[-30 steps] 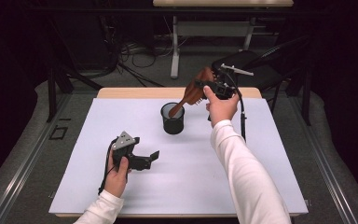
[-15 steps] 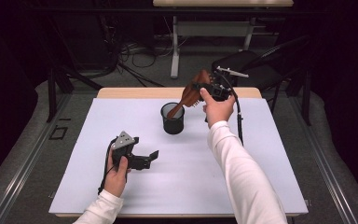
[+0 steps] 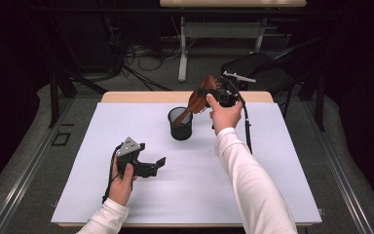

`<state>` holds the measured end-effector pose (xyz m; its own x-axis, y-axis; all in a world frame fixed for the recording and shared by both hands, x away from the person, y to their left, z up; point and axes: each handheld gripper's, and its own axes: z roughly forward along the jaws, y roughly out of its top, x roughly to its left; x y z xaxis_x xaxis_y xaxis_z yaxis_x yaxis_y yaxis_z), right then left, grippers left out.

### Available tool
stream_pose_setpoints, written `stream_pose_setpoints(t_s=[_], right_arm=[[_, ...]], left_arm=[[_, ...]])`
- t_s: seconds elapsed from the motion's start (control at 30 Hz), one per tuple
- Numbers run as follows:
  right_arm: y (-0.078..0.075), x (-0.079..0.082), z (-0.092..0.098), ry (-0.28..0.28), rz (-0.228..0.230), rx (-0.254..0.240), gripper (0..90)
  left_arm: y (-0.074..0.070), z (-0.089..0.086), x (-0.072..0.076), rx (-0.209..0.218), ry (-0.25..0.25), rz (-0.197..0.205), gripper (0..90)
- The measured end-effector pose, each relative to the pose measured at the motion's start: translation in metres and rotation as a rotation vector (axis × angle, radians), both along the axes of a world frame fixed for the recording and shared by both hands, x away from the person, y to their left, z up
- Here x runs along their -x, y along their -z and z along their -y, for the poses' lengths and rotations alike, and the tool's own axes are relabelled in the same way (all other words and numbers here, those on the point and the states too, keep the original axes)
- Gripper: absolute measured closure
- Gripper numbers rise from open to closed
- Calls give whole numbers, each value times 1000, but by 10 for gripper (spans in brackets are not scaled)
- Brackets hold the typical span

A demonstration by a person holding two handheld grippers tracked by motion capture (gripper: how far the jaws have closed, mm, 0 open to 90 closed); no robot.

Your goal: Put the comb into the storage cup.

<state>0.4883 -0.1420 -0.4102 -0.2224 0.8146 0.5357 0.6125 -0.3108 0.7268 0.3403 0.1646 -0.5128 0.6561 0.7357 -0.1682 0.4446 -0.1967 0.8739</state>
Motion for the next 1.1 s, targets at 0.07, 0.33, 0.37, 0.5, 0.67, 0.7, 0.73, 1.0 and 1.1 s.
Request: stream_pose_setpoints(t_s=[0.07, 0.33, 0.37, 0.5, 0.67, 0.7, 0.73, 1.0, 1.1], right_arm=[[1, 0, -1, -2, -7, 5, 483], [7, -2, -5, -4, -15, 19, 483], [8, -3, -6, -3, -16, 18, 483], [11, -4, -8, -8, -24, 26, 482], [14, -6, -9, -11, -28, 26, 482], [15, -6, -10, -11, -29, 26, 482], [16, -6, -10, -12, -33, 26, 482], [20, -8, -14, -15, -33, 40, 482], [21, -8, -15, -15, -31, 45, 482]], left_arm=[[0, 0, 0, 1, 0, 1, 5], [1, 0, 0, -1, -1, -2, 5], [1, 0, 0, -1, -1, -2, 4], [2, 0, -1, -2, -2, -6, 4], [2, 0, -1, -5, -5, -7, 4], [2, 0, -2, -6, -5, -7, 4], [2, -1, -2, -5, -4, -7, 4], [3, -2, -2, -3, -7, -8, 5], [3, -1, -2, -4, -5, -8, 4]])
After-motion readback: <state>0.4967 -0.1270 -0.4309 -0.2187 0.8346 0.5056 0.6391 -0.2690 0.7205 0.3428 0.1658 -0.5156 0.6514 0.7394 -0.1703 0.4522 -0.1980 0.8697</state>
